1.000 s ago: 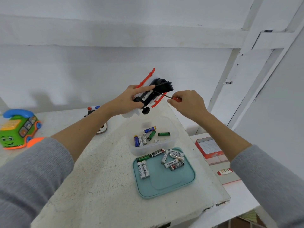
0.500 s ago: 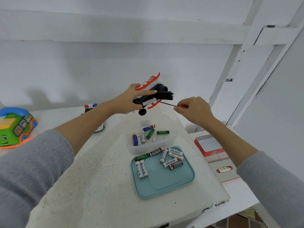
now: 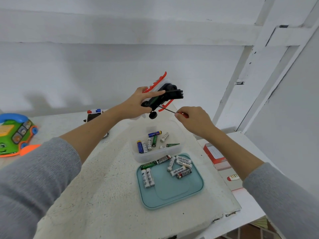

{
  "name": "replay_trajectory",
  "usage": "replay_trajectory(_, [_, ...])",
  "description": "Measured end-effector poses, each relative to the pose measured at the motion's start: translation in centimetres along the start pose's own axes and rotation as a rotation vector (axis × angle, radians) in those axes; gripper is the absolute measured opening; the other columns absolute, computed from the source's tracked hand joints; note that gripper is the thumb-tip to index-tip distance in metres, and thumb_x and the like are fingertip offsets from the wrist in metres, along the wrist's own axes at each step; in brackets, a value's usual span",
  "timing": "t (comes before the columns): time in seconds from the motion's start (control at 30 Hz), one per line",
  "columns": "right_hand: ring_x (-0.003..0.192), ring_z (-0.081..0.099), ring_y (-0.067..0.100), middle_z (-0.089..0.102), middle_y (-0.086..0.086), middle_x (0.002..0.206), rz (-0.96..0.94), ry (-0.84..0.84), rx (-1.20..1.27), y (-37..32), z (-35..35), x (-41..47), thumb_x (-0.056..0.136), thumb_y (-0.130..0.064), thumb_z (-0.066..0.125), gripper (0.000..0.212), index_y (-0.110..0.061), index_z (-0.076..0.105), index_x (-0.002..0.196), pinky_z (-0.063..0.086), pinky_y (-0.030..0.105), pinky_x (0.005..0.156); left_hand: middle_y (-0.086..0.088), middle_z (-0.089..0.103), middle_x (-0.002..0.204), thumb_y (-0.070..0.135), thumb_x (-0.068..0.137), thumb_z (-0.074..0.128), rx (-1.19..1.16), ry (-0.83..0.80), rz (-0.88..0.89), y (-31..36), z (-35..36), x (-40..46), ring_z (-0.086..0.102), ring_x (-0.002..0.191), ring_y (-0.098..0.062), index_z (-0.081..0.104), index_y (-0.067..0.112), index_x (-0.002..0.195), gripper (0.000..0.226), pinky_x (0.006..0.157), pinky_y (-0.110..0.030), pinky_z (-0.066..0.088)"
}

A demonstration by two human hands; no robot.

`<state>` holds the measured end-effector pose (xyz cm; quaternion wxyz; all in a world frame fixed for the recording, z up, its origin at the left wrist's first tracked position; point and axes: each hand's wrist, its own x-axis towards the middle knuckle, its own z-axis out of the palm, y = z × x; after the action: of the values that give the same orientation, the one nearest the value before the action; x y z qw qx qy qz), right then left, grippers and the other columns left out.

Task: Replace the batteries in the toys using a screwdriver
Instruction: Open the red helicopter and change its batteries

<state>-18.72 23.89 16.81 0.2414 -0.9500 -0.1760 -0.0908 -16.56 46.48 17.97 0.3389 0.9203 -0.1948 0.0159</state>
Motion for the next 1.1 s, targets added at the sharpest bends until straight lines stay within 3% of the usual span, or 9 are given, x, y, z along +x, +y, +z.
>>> replay_trajectory(0.1, [0.072, 0.054, 0.019, 0.058, -0.004, 0.069, -0.034, -0.005, 0.010, -1.1, 0.3, 0.2, 0.095, -0.029, 0.045, 0.027, -0.014, 0.067, 0.098, 0.036, 0.025, 0.058, -0.009, 0.028, 0.143, 0.001, 0.088, 0.055, -0.034, 0.030, 0.010, 0.3, 0.0, -0.2, 0.023, 0.134, -0.023, 0.033, 0.049, 0.138, 0.072, 0.107, -0.030, 0.026])
replay_trajectory(0.2, [0.074, 0.056, 0.022, 0.064, 0.003, 0.078, -0.061, -0.009, 0.002, -1.8, 0.5, 0.3, 0.096, -0.028, 0.044, 0.028, -0.012, 0.067, 0.098, 0.040, 0.028, 0.064, -0.009, 0.026, 0.145, 0.001, 0.089, 0.055, -0.068, 0.051, -0.004, 0.3, 0.0, -0.2, 0.023, 0.135, -0.026, 0.034, 0.047, 0.140, 0.072, 0.110, -0.034, 0.028])
replay_trajectory(0.33, [0.070, 0.053, 0.021, 0.057, 0.000, 0.071, -0.083, 0.000, -0.036, -2.4, 0.5, 0.3, 0.097, -0.028, 0.043, 0.029, -0.011, 0.067, 0.098, 0.039, 0.028, 0.062, -0.013, 0.023, 0.148, 0.000, 0.088, 0.054, -0.121, 0.104, -0.039, 0.3, 0.1, -0.4, 0.022, 0.138, -0.031, 0.034, 0.047, 0.140, 0.073, 0.111, -0.037, 0.031])
replay_trajectory(0.57, [0.071, 0.053, 0.024, 0.053, 0.000, 0.070, -0.091, 0.034, -0.052, -3.3, 0.8, 0.0, 0.097, -0.026, 0.042, 0.030, -0.008, 0.066, 0.094, 0.036, 0.027, 0.060, -0.014, 0.025, 0.145, 0.000, 0.089, 0.054, -0.188, 0.178, -0.048, 0.9, 0.4, -0.9, 0.028, 0.134, -0.033, 0.034, 0.040, 0.144, 0.071, 0.111, -0.036, 0.034])
replay_trajectory(0.77, [0.067, 0.044, 0.024, 0.053, 0.006, 0.073, -0.088, 0.091, -0.154, -4.1, 1.3, -0.6, 0.099, -0.026, 0.038, 0.032, -0.005, 0.060, 0.090, 0.029, 0.029, 0.058, -0.010, 0.030, 0.138, 0.000, 0.090, 0.054, -0.245, 0.216, -0.084, 0.9, 1.0, -0.9, 0.032, 0.129, -0.030, 0.034, 0.037, 0.146, 0.070, 0.102, -0.023, 0.034])
replay_trajectory(0.87, [0.067, 0.045, 0.024, 0.061, 0.010, 0.080, -0.106, 0.138, -0.161, -4.1, 1.8, -1.2, 0.099, -0.026, 0.037, 0.033, -0.004, 0.061, 0.095, 0.029, 0.029, 0.059, -0.006, 0.031, 0.134, 0.000, 0.091, 0.053, -0.280, 0.221, -0.101, 0.8, 1.0, -0.9, 0.036, 0.126, -0.030, 0.034, 0.039, 0.144, 0.069, 0.100, -0.024, 0.034])
replay_trajectory(0.97, [0.070, 0.050, 0.028, 0.061, 0.011, 0.080, -0.105, 0.148, -0.127, -4.0, 2.1, -1.5, 0.099, -0.025, 0.037, 0.032, -0.003, 0.061, 0.096, 0.030, 0.030, 0.059, -0.008, 0.031, 0.137, 0.002, 0.090, 0.053, -0.305, 0.214, -0.102, 0.5, 0.8, -0.9, 0.038, 0.126, -0.031, 0.034, 0.042, 0.143, 0.069, 0.107, -0.034, 0.036])
replay_trajectory(1.1, [0.074, 0.057, 0.030, 0.063, 0.010, 0.076, -0.049, 0.119, -0.045, -3.7, 1.7, -1.7, 0.096, -0.026, 0.044, 0.031, -0.005, 0.065, 0.092, 0.042, 0.031, 0.061, -0.004, 0.031, 0.127, 0.001, 0.091, 0.053, -0.241, 0.183, -0.099, 0.5, 0.8, -1.0, 0.033, 0.120, -0.024, 0.034, 0.038, 0.145, 0.068, 0.100, -0.026, 0.031])
